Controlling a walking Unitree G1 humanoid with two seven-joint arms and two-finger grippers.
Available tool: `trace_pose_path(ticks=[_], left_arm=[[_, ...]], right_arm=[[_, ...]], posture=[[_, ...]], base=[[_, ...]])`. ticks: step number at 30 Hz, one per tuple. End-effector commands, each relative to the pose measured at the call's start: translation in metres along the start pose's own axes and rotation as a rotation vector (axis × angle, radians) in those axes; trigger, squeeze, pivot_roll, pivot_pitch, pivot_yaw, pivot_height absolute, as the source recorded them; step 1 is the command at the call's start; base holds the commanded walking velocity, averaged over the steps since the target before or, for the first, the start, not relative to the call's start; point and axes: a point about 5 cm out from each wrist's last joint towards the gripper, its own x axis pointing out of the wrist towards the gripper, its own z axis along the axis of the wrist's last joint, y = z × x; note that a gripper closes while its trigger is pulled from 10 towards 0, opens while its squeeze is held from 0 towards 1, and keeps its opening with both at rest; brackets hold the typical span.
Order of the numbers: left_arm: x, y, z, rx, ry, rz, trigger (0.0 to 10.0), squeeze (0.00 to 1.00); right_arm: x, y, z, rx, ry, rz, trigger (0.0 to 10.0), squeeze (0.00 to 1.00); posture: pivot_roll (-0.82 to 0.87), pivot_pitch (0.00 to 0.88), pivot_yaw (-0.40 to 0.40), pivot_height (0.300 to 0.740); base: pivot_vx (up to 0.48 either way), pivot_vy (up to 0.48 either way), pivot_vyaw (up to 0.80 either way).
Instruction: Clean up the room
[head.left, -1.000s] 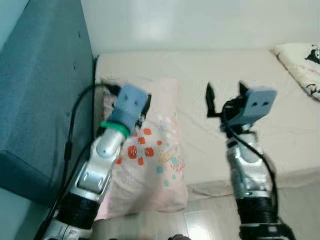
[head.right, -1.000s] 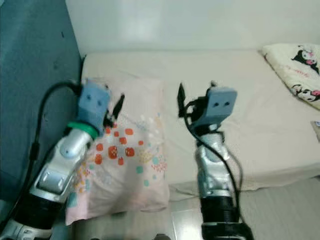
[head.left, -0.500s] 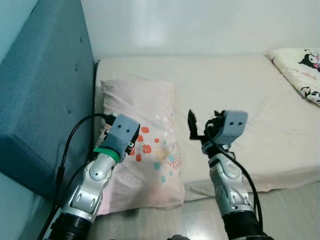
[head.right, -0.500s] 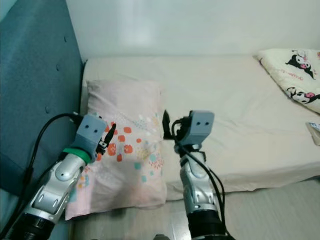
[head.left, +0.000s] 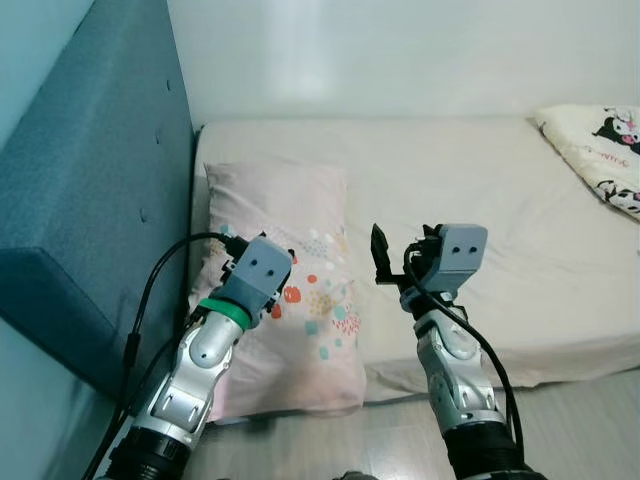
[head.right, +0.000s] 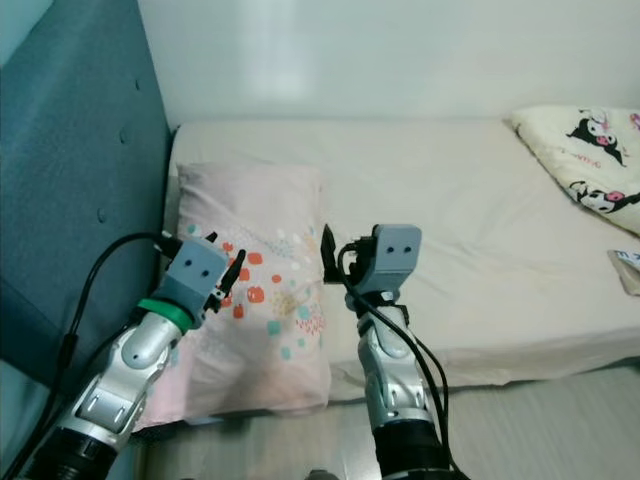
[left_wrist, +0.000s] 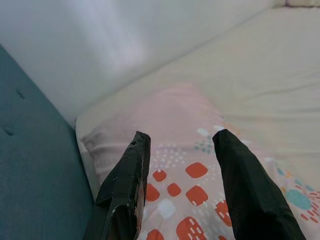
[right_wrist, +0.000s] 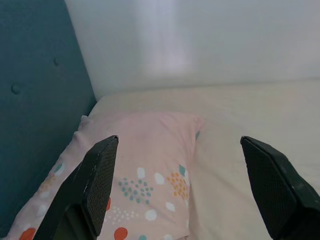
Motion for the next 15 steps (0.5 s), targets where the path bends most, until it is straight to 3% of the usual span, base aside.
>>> trace_pose_path(ticks=[1,15], left_arm=[[-0.0015,-0.0055,-0.0036,-0.001,0.007,-0.01,10.0,0.0],[0.0006,-0.005,-0.0047,0.003,-0.001,0.005,10.0,0.0]], right_arm=[[-0.0012,-0.0015,-0.0046,0.0,0.017,-0.006,10.0,0.0],[-0.0012,-0.0011,-0.0056,-0.005,0.018,-0.002,10.0,0.0]], posture=[[-0.06,0.013,-0.002,0.736],[-0.06,0.014,-0.001,0.736]], base=[[0.0,-0.42,0.0],[0.0,-0.426,0.0]])
